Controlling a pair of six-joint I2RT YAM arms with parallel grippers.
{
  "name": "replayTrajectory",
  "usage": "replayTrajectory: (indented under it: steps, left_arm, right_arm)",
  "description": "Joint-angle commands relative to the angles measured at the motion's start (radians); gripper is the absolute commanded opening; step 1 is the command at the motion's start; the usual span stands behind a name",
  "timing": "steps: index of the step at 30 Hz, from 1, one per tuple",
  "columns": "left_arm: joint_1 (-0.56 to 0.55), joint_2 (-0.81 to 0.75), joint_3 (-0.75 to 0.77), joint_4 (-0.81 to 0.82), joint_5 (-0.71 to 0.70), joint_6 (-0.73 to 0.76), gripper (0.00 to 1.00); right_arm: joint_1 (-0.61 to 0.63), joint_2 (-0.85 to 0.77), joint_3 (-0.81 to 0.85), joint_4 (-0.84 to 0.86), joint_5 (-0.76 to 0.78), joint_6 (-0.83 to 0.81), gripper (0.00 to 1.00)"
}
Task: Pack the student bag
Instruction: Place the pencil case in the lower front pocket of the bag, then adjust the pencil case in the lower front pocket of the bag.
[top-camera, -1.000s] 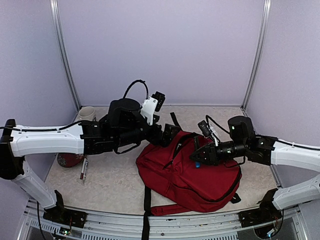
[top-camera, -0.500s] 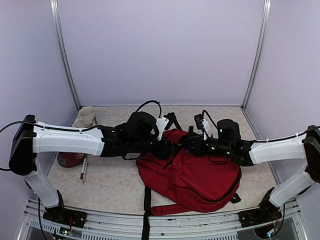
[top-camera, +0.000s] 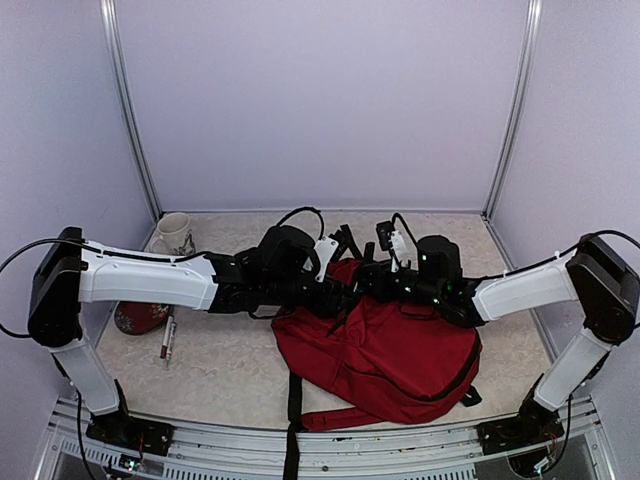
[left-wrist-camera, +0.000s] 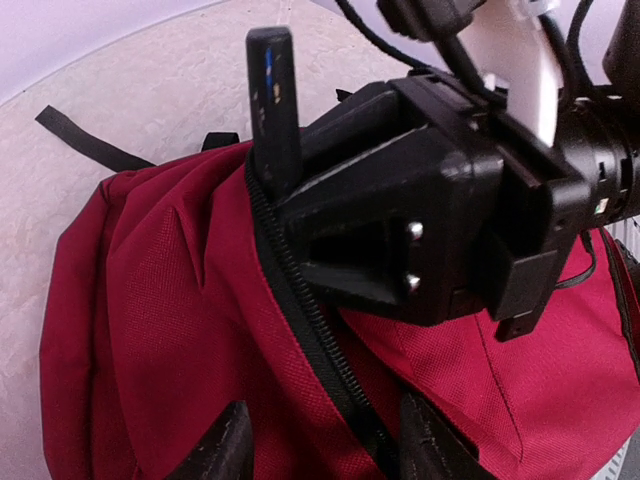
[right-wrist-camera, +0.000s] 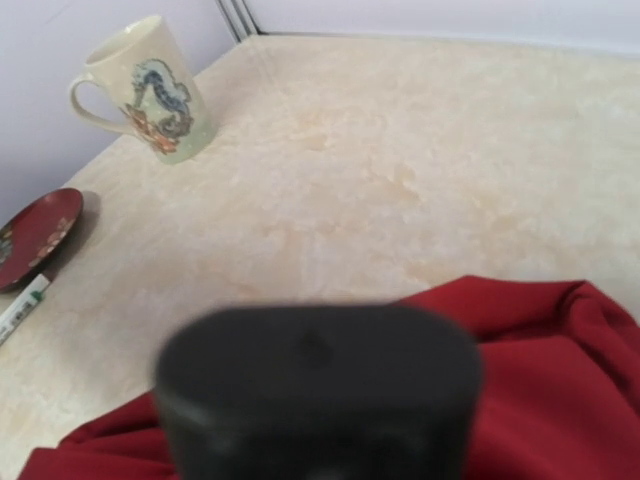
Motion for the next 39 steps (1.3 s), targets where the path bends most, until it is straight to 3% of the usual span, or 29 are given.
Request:
replayTrajectory:
  steps: [1,6,9,13,17,22,27,30,34,39]
  left_arm:
    - [0.006,0.013,0.010,0.030,0.010,-0.001,0.43]
    - [0.009,0.010,0.004,0.019,0.011,0.012,0.25]
    - [0.013,0.010,-0.001,0.022,0.013,0.012,0.21]
    - [0.014,0.016,0.003,0.023,0.018,0.013,0.31]
    - [0.014,0.027,0.015,0.014,0.021,0.018,0.45]
    - [0.008,0.057,0.049,-0.022,0.010,0.029,0.51]
    - [0.006,0.064,0.055,-0.028,-0.015,0.035,0.43]
    - [0.005,0.068,0.059,-0.027,-0.012,0.038,0.35]
    - [0.000,0.077,0.066,-0.032,0.003,0.041,0.31]
    - [-0.001,0.074,0.064,-0.036,-0.003,0.042,0.19]
  right_arm:
    - [0.017,0.055,0.043,0.048,-0.013,0.052,0.07]
    - [0.060,-0.025,0.004,-0.004,0.004,-0.007,0.43]
    - [0.066,-0.116,-0.024,-0.084,0.031,-0.043,0.64]
    - [0.065,-0.226,-0.004,-0.295,0.061,-0.080,0.92]
    - [0.059,-0.307,0.042,-0.501,0.083,-0.114,0.98]
    - [0.034,-0.377,0.094,-0.693,0.051,-0.119,0.94]
    - [0.031,-0.393,0.061,-0.777,-0.066,-0.033,0.65]
    - [0.032,-0.409,0.003,-0.771,-0.092,0.047,0.47]
    - [0.034,-0.400,-0.046,-0.741,-0.132,0.115,0.44]
    - [0.034,-0.313,-0.037,-0.625,-0.232,0.127,0.31]
